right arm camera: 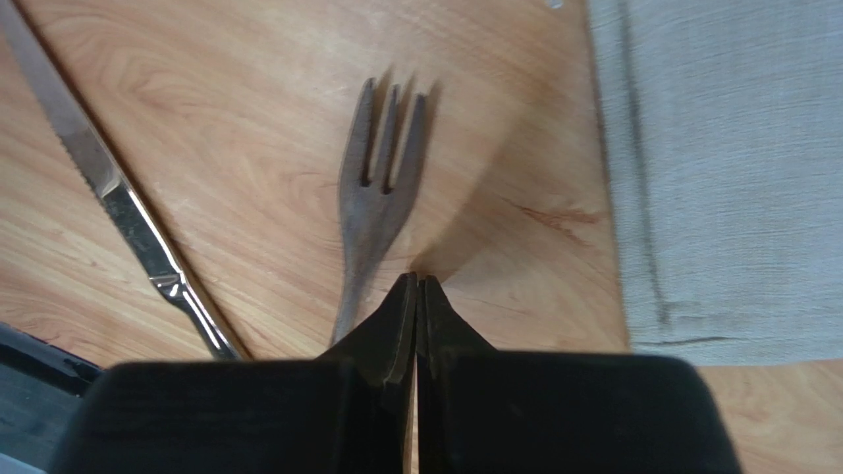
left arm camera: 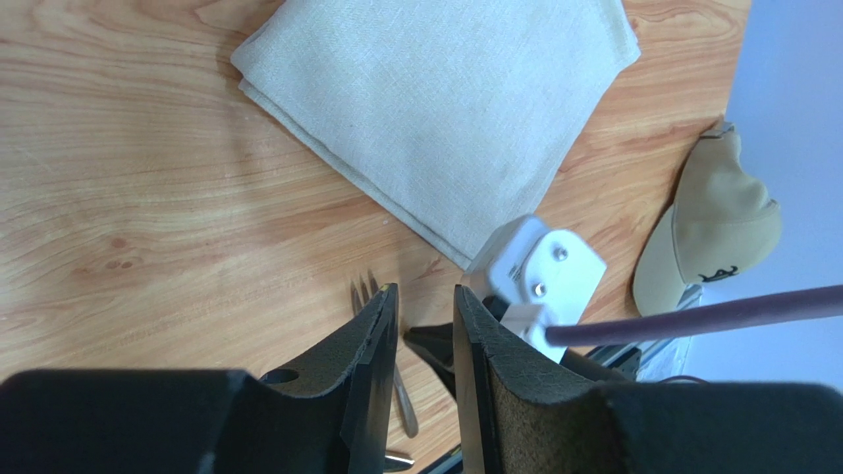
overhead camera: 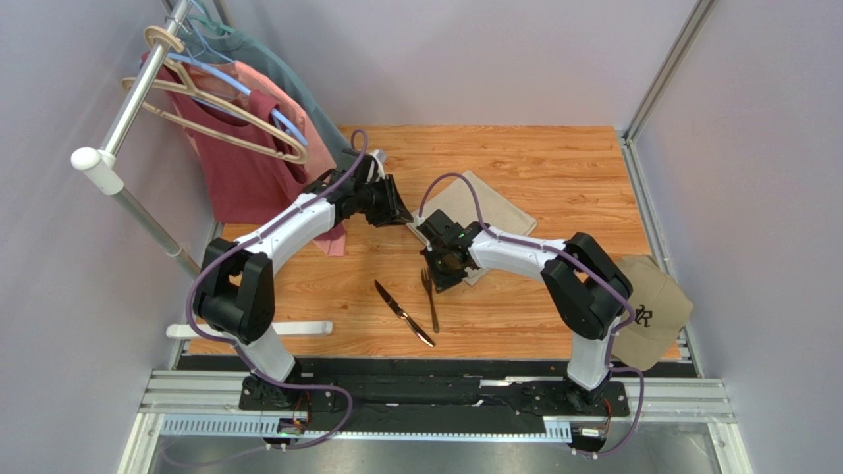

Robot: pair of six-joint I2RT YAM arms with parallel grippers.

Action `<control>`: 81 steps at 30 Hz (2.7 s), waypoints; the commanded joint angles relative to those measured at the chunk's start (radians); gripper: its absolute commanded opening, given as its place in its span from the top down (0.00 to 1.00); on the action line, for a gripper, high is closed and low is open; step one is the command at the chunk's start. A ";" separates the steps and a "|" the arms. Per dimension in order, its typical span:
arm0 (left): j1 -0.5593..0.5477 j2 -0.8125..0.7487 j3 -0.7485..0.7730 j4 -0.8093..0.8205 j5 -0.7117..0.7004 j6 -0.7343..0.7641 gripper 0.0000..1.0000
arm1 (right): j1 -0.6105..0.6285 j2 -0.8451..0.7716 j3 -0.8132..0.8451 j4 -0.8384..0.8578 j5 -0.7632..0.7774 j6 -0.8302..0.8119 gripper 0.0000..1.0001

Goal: Fold the napkin into a case and place the utensils inside
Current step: Move the fork to the center of the board, then move the lower triangle-folded napkin to the center of the board, then pick up the lower triangle-folded napkin from the center of the board.

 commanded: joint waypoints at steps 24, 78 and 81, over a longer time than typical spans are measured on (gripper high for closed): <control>0.047 0.175 0.146 -0.012 0.021 0.008 0.46 | -0.230 0.053 0.214 -0.042 0.078 -0.113 0.71; 0.135 -0.021 -0.044 0.028 0.082 0.014 0.48 | 0.025 0.153 0.280 -0.134 0.107 -0.226 0.54; 0.136 -0.024 -0.044 0.027 0.082 0.014 0.48 | 0.029 0.160 0.279 -0.119 0.091 -0.217 0.52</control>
